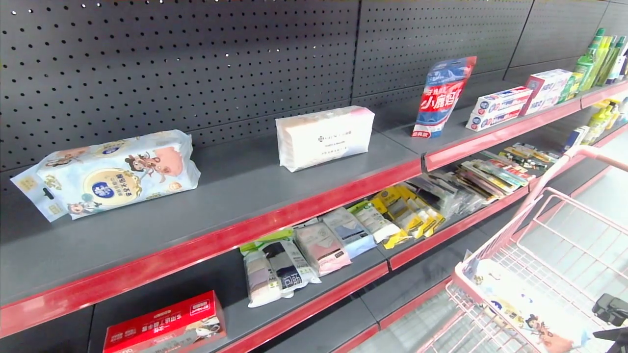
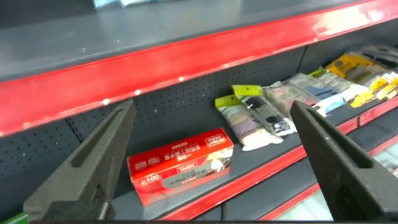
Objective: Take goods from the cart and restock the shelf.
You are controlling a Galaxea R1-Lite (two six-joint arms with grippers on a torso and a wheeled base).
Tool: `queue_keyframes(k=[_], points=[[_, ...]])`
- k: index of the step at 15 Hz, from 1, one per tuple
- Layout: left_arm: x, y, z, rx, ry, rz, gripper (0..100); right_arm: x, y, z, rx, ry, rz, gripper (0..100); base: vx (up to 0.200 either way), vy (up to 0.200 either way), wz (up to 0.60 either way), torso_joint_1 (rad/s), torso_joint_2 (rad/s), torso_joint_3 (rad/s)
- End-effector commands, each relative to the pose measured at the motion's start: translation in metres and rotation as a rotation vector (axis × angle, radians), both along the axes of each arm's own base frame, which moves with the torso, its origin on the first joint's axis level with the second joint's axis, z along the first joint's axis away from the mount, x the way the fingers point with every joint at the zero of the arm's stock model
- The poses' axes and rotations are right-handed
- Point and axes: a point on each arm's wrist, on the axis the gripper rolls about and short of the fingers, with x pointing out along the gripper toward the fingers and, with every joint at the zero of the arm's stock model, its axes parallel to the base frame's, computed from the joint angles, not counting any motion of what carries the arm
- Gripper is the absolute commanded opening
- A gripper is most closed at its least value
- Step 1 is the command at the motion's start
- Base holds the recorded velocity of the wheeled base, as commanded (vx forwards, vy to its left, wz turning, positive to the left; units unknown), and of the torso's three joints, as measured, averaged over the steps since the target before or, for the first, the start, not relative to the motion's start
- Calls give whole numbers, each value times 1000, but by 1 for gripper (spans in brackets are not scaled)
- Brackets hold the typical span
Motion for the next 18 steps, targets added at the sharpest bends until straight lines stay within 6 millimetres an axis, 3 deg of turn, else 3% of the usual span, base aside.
queue_keyframes(k=[1, 8, 10, 14, 18], points=[[0, 0, 0, 0, 0, 0, 100, 1, -1, 1, -5, -6, 1, 100, 0, 0, 0, -41, 124, 61], [0, 0, 0, 0, 0, -2, 100, 12, 12, 7, 30, -99, 113, 100, 0, 0, 0, -5, 10, 6], [0, 0, 0, 0, 0, 1, 100, 26, 19, 8, 49, -122, 161, 100, 0, 0, 0, 0, 0, 0], [0, 0, 0, 0, 0, 1, 100, 49, 29, 11, 111, -113, 119, 100, 0, 0, 0, 0, 0, 0], [0, 0, 0, 0, 0, 1, 100, 59, 22, 2, 105, -85, 88, 100, 0, 0, 0, 0, 0, 0]])
